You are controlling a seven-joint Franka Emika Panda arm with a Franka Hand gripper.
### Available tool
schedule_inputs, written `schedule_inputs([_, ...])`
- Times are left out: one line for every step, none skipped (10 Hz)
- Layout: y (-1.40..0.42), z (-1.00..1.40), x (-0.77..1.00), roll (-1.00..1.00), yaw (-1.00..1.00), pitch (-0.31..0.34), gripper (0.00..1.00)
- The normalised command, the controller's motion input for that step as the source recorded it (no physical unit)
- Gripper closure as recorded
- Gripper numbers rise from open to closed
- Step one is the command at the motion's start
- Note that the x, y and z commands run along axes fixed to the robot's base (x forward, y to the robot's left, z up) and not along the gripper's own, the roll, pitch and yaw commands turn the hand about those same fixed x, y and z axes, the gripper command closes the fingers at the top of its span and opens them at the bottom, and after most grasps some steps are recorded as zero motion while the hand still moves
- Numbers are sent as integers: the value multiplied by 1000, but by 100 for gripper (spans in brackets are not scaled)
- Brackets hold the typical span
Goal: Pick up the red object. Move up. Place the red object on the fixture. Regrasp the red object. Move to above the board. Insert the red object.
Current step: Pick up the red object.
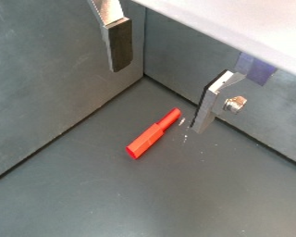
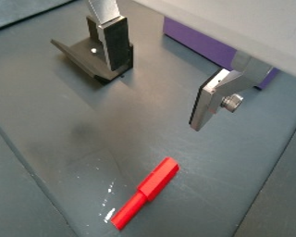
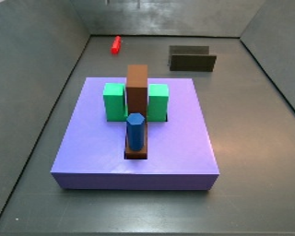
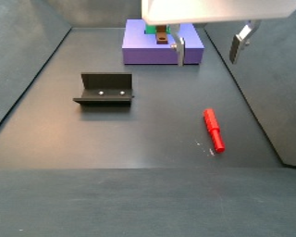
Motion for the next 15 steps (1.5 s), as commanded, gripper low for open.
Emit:
schedule_inputs([0,-446,-163,-57,0,0,0])
schedule_inputs([6,-429,-217,-70,0,0,0])
schedule_inputs([80,-234,-211,-67,-14,0,0])
schedule_inputs([114,-29,-191,-54,0,0,0])
schedule_inputs([143,0,-106,-103,0,0,0])
schedule_inputs([117,0,-66,-99,0,-17,0])
schedule_inputs([89,-83,-131,-94,0,-44,0])
schedule_inputs([0,-509,-83,-139,0,-130,0])
schedule_inputs([0,-806,-40,-109,0,-146,0])
schedule_inputs([0,-849,-9,-106,0,-121,0])
schedule_inputs([0,-720,0,-60,0,-61,0])
schedule_inputs([-146,-757,9,0,0,-70,0])
schedule_inputs([-146,-920,23,-13,0,-90,0])
schedule_inputs([-220,-929,91,-39,0,-113,0])
schedule_inputs([-174,-860,169,-14,0,-84,0])
